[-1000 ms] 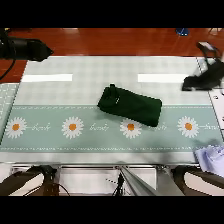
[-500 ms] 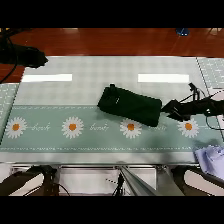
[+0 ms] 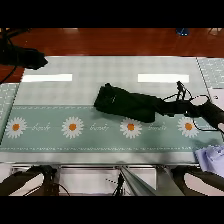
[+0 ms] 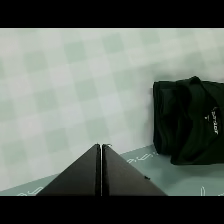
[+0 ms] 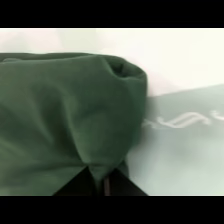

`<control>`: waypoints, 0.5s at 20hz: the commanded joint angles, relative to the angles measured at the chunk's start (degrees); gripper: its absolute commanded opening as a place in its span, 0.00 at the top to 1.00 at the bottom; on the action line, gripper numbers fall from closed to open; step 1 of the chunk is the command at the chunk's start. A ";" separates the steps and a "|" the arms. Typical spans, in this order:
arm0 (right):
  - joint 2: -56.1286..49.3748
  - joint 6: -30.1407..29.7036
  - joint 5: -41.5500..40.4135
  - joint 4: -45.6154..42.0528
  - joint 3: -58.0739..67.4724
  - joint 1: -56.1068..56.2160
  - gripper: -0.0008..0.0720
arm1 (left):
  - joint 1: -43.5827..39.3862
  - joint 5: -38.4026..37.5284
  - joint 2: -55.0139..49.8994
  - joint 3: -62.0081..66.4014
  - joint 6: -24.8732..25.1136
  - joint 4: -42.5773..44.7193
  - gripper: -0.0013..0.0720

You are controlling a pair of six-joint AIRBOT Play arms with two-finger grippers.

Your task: Fold the shirts.

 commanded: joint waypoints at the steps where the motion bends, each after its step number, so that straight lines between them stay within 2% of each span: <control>1: 2.95 0.15 4.57 -3.54 3.61 -1.25 0.95 | 0.02 -0.07 -0.07 0.00 -0.17 0.02 0.91; 3: 8.35 2.40 11.93 -10.62 8.70 -5.60 0.95 | 0.02 -0.07 -0.31 0.00 -0.17 0.02 0.91; 6: 16.76 10.14 22.93 -20.87 17.05 -14.05 0.95 | 0.02 -0.02 -1.68 0.00 -0.15 0.02 0.91; 10: 24.68 10.60 41.31 -35.69 27.47 -28.20 0.95 | 0.02 -0.02 -4.28 0.00 -0.15 0.31 0.91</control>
